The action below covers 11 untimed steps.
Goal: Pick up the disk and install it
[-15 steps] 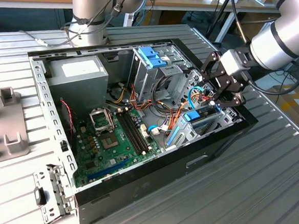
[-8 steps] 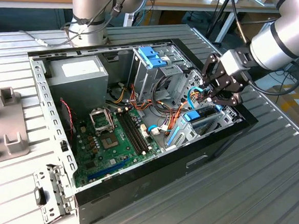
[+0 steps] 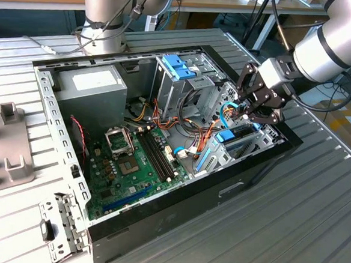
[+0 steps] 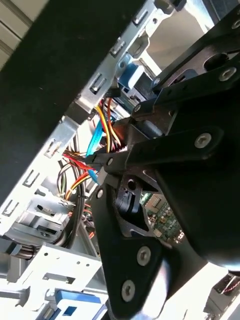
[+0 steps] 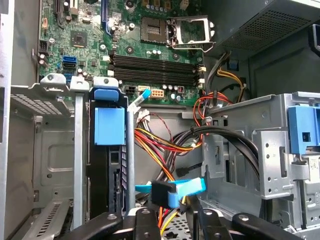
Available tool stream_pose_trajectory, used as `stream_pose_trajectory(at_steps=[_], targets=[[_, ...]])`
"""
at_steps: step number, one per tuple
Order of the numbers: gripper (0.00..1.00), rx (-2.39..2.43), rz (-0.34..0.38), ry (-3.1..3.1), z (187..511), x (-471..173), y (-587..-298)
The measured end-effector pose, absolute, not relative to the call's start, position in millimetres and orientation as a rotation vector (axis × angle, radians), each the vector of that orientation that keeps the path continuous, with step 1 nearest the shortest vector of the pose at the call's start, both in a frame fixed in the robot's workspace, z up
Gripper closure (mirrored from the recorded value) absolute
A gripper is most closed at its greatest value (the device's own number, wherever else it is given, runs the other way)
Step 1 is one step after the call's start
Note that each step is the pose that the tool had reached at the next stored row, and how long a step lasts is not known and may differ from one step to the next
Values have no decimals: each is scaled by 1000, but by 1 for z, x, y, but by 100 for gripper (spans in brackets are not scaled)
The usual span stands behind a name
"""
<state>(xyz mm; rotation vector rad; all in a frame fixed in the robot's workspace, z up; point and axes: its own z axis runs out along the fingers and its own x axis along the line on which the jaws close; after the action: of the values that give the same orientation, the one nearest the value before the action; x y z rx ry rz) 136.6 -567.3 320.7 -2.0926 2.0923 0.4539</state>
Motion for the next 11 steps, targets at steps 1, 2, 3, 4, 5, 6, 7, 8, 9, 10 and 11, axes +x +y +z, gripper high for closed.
stream_pose_trajectory(at_steps=[1,2,3,4,5,6,7,8,9,10,11], targets=[[67,-2093,454,2092,320,133,-567],[67,-2092,454,2092,320,131,-566],[67,-2093,454,2092,320,130,-566],[67,-2093,454,2092,320,128,-564],[67,-2093,454,2092,319,125,-561],[67,-2093,454,2092,319,123,-559],[67,-2092,454,2092,319,122,-559],[67,-2093,453,2092,319,121,-559],[67,-2093,451,2092,320,121,-559],[67,-2093,451,2092,321,121,-559],[67,-2092,451,2091,322,121,-559]])
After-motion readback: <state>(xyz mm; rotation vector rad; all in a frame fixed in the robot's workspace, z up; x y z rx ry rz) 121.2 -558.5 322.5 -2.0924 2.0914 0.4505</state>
